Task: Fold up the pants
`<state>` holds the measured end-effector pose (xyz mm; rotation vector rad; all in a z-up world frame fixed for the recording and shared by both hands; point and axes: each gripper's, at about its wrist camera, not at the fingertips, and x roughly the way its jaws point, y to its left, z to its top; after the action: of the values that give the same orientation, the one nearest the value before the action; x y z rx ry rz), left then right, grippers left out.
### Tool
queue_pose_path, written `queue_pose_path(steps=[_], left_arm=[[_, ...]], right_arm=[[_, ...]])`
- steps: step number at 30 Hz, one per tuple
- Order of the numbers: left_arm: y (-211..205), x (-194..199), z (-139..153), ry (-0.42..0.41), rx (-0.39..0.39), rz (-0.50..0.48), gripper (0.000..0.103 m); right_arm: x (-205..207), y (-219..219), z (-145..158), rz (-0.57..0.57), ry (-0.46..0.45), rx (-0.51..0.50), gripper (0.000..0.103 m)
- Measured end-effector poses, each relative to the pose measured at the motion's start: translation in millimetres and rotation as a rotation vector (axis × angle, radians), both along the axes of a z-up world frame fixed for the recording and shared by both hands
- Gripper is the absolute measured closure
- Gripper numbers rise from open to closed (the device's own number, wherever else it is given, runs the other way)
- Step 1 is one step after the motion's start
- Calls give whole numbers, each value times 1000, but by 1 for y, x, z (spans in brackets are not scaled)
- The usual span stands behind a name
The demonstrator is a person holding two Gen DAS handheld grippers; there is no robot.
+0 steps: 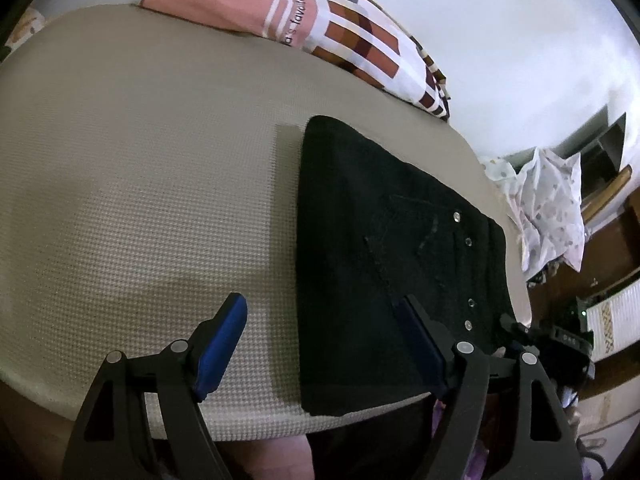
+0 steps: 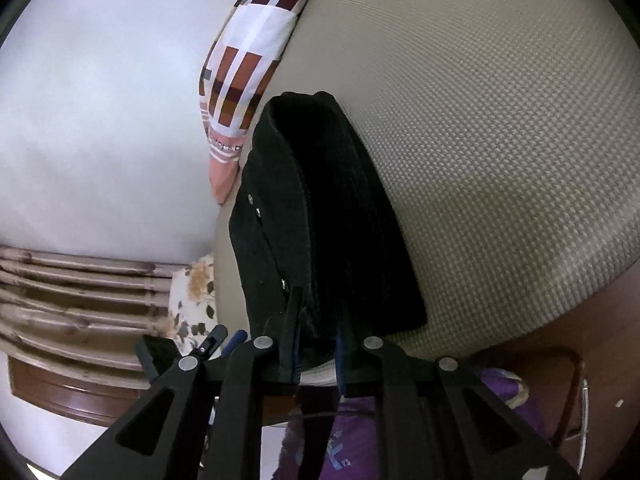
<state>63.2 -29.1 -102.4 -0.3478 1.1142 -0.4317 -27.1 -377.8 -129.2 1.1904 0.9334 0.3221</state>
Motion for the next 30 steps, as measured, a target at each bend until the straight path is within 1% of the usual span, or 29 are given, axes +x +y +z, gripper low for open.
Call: queue_pose_path(steps=[2, 4, 6, 10, 14, 17, 20, 21, 23, 26, 27, 29, 30], left_arm=[[-6, 2, 0, -11, 1, -7, 25], [-15, 4, -2, -29, 11, -23, 25], [-25, 6, -7, -24, 39, -49, 25], [-36, 6, -13, -20, 47, -74, 25], [-42, 6, -15, -31, 64, -89, 25], [-45, 6, -16, -31, 75, -93, 25], [-44, 6, -16, -31, 71, -92, 25], [-45, 6, -16, -34, 74, -93, 25], [-45, 6, -15, -40, 80, -96, 25], [-46, 6, -14, -49, 85, -98, 25], [-47, 5, -14, -50, 89, -97, 25], [-48, 5, -14, -54, 94, -98, 25], [-49, 5, -14, -55, 99, -99, 25]], right_arm=[[-2, -3, -7, -1, 0, 31, 92], [-2, -3, -6, 10, -11, 28, 92], [-2, -4, -7, 13, -10, 45, 91], [-3, -6, -9, 19, -8, 75, 89], [-5, -9, -8, 20, -4, 82, 87], [-5, -10, -4, 24, -4, 55, 86], [-6, -13, 7, 19, -4, 0, 85], [-7, -16, 13, 12, -6, -35, 83], [-8, -22, 32, -6, -31, -143, 79], [-4, -23, 67, -17, -116, -302, 79], [1, -18, 79, -3, -154, -356, 79], [14, -2, 94, 52, -210, -434, 79], [23, 11, 101, 90, -251, -491, 79]])
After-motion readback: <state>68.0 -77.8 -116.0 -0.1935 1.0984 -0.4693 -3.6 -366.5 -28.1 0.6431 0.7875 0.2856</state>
